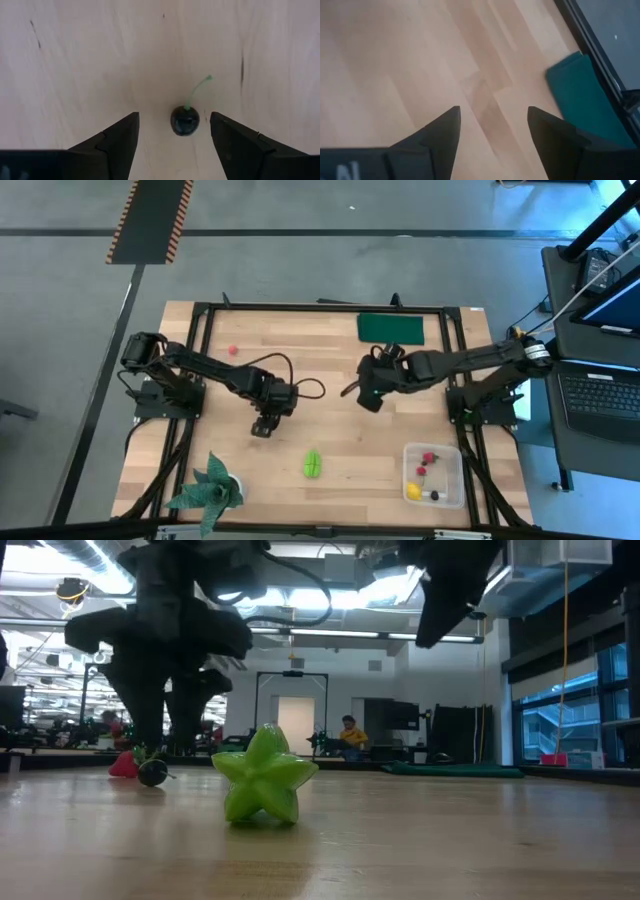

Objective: Pick and placing Produce into tupperware
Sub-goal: Put the black cherry into the transparent bin

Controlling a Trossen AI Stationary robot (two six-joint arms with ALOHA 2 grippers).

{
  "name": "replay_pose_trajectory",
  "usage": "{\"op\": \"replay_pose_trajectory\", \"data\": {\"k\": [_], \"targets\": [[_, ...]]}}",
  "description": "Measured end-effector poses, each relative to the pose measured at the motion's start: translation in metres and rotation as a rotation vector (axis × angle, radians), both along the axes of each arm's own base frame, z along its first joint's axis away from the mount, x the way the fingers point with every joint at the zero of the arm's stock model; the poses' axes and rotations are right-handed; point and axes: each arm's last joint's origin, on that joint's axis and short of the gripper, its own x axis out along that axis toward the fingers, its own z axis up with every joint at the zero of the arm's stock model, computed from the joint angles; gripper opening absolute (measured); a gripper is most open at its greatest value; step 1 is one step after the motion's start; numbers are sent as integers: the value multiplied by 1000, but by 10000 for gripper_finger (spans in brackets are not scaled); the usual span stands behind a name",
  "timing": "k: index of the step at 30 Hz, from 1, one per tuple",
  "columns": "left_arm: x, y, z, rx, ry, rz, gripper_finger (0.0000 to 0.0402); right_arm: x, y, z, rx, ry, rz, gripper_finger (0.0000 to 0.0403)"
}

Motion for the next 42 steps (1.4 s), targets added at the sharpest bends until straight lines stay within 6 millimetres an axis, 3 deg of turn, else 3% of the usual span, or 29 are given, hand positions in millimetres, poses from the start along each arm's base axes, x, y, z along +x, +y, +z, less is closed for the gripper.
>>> {"op": "replay_pose_trajectory", "data": {"k": [11, 22, 36, 42], "targets": [[-4, -12, -1, 28, 23, -146, 237, -2, -6, -18, 6, 29, -18, 233], [-1, -10, -1, 9, -2, -58, 237, -2, -6, -18, 14, 28, -15, 233], [5, -12, -31, 3, 123, -32, 237, -2, -6, -18, 12, 30, -13, 233], [6, -12, -32, 5, 120, -29, 237, -2, -6, -18, 13, 30, -12, 233]]}}
